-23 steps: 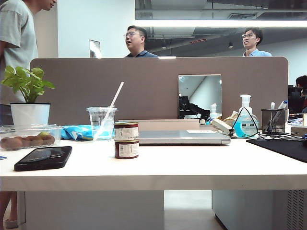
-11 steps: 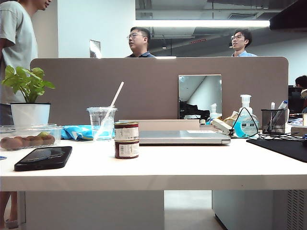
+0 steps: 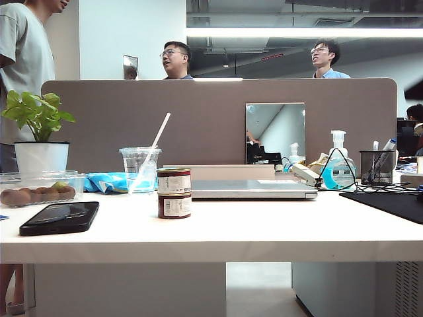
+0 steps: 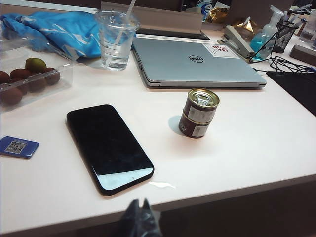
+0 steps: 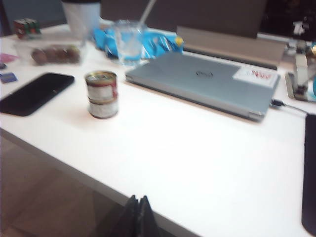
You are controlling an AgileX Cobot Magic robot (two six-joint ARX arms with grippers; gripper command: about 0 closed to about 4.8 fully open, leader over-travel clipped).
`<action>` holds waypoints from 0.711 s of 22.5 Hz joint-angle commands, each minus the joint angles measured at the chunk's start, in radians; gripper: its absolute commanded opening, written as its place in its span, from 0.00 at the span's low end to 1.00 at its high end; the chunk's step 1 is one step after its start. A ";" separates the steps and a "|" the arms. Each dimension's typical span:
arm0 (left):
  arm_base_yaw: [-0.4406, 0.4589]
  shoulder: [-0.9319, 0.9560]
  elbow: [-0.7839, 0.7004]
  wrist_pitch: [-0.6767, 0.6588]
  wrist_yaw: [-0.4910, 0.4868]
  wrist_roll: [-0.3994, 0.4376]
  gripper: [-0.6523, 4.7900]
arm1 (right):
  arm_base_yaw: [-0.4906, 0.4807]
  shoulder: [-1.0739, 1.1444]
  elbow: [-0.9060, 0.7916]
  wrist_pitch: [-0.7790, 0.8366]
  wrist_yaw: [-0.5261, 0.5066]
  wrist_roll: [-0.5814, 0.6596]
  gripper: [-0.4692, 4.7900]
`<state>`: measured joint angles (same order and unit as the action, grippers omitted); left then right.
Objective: Stack a can of tomatoes on the right onto the can of tomatoes on the left.
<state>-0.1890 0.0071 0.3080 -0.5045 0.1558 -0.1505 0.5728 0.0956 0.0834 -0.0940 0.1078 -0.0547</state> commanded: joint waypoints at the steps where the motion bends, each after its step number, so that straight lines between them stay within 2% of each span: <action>1: 0.000 0.001 0.003 0.014 0.005 0.000 0.12 | -0.203 0.001 -0.034 0.048 -0.184 0.006 0.08; 3: 0.000 0.001 0.003 0.012 0.005 0.000 0.12 | -0.316 -0.003 -0.045 0.034 -0.208 0.006 0.08; 5: 0.000 0.001 0.003 0.012 0.005 0.000 0.12 | -0.392 -0.047 -0.056 -0.005 -0.171 0.006 0.08; 9: 0.000 0.001 0.003 0.012 0.005 0.000 0.12 | -0.457 -0.094 -0.061 -0.133 -0.166 0.006 0.08; 16: 0.000 0.001 0.003 0.012 0.005 0.000 0.12 | -0.550 -0.095 -0.061 -0.133 -0.156 0.006 0.08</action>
<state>-0.1894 0.0074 0.3080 -0.5053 0.1562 -0.1509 0.0288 0.0013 0.0223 -0.2195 -0.0540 -0.0490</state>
